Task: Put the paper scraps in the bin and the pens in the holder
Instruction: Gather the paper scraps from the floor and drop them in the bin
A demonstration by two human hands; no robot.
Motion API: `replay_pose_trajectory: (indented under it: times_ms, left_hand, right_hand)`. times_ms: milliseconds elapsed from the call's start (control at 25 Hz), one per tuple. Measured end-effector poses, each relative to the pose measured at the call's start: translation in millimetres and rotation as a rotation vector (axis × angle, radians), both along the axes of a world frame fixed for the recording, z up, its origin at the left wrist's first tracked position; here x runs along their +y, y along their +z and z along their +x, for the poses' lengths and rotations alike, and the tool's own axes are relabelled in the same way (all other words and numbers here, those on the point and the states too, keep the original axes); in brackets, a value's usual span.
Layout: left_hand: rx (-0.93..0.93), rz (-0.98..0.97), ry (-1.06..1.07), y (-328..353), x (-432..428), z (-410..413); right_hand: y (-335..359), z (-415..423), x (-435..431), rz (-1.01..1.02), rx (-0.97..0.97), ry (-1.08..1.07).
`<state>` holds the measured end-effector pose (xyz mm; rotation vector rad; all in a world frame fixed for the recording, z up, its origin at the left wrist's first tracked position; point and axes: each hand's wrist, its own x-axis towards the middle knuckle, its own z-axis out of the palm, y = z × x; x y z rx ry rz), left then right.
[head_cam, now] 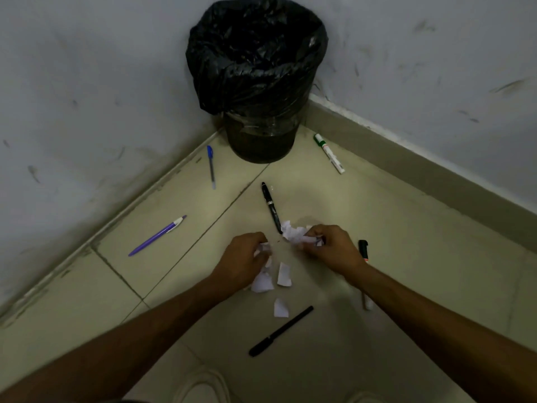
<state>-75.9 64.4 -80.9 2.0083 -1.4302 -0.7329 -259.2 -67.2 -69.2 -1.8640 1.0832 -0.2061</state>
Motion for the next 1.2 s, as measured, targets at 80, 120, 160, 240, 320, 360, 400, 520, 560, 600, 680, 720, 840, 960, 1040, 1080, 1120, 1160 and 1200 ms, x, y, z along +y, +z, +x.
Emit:
replay_pose_trajectory:
  times_ms: [80, 120, 160, 240, 320, 360, 400, 520, 560, 600, 680, 720, 840, 960, 1040, 1080, 1120, 1160, 1200]
  left_hand:
    - [0.072, -0.086, 0.109, 20.1, -7.4, 4.7]
    - [0.113, -0.108, 0.173, 35.7, -13.7, 7.2]
    - [0.153, -0.134, 0.222, 55.4, -21.9, 11.8]
    - [0.207, -0.203, 0.261, 100.9, -40.8, 23.2]
    - [0.242, -0.325, 0.261, 153.6, -65.7, 41.3]
    - [0.251, -0.399, 0.262, 179.5, -81.8, 54.0]
    - [0.223, -0.475, 0.269, 202.4, -101.8, 70.3]
    - [0.008, -0.583, 0.366, 250.8, -168.6, 120.9]
    - [-0.047, -0.566, 0.381, 257.1, -189.1, 134.6]
    - [-0.099, -0.513, 0.371, 259.0, -207.2, 145.1]
    - [-0.229, -0.275, 0.273, 252.8, -236.1, 157.6]
    - [-0.279, -0.1, 0.202, 248.9, -246.5, 160.7]
    - [-0.414, 0.252, 0.086, 244.9, -259.8, 165.0]
    - [-0.433, 0.139, 0.156, 250.9, -260.6, 169.3]
    - [-0.358, 0.039, 0.196, 255.6, -250.7, 162.9]
    - [-0.326, -0.014, 0.211, 258.9, -244.5, 159.2]
    - [-0.317, -0.086, 0.219, 262.8, -236.5, 155.2]
    - [-0.334, -0.18, 0.228, 266.0, -225.8, 150.1]
    - [-0.354, -0.31, 0.25, 266.9, -212.5, 144.1]
  right_hand:
    - [15.0, 1.3, -4.7, 0.201, -0.158, -0.14]
    - [28.7, 4.2, -8.5, 0.282, -0.243, -0.187]
    - [46.9, 9.7, -15.0, 0.317, -0.312, -0.214]
    - [92.4, 24.9, -29.7, 0.297, -0.413, -0.218]
    - [143.8, 45.7, -48.1, 0.261, -0.541, -0.191]
    - [168.5, 58.2, -60.1, 0.237, -0.609, -0.176]
    - [193.4, 73.1, -73.4, 0.208, -0.675, -0.163]
    - [253.3, 127.0, -119.4, 0.026, -0.73, -0.106]
    - [265.8, 146.1, -135.7, -0.058, -0.666, -0.093]
    - [273.2, 164.1, -151.0, -0.131, -0.564, -0.083]
    - [273.7, 194.6, -176.5, -0.258, -0.288, -0.054]
    - [269.9, 206.3, -186.2, -0.316, -0.129, -0.027]
    - [255.6, 228.5, -202.6, -0.289, 0.165, 0.089]
    - [258.3, 230.2, -198.0, -0.06, 0.098, 0.129]
    - [264.9, 222.4, -188.8, -0.058, 0.088, 0.164]
    - [267.9, 217.8, -186.2, -0.144, 0.087, 0.172]
    - [270.1, 210.3, -181.3, -0.268, 0.06, 0.155]
    - [269.8, 198.8, -174.0, -0.393, -0.006, 0.108]
    - [266.1, 184.3, -164.3, -0.471, -0.106, 0.036]
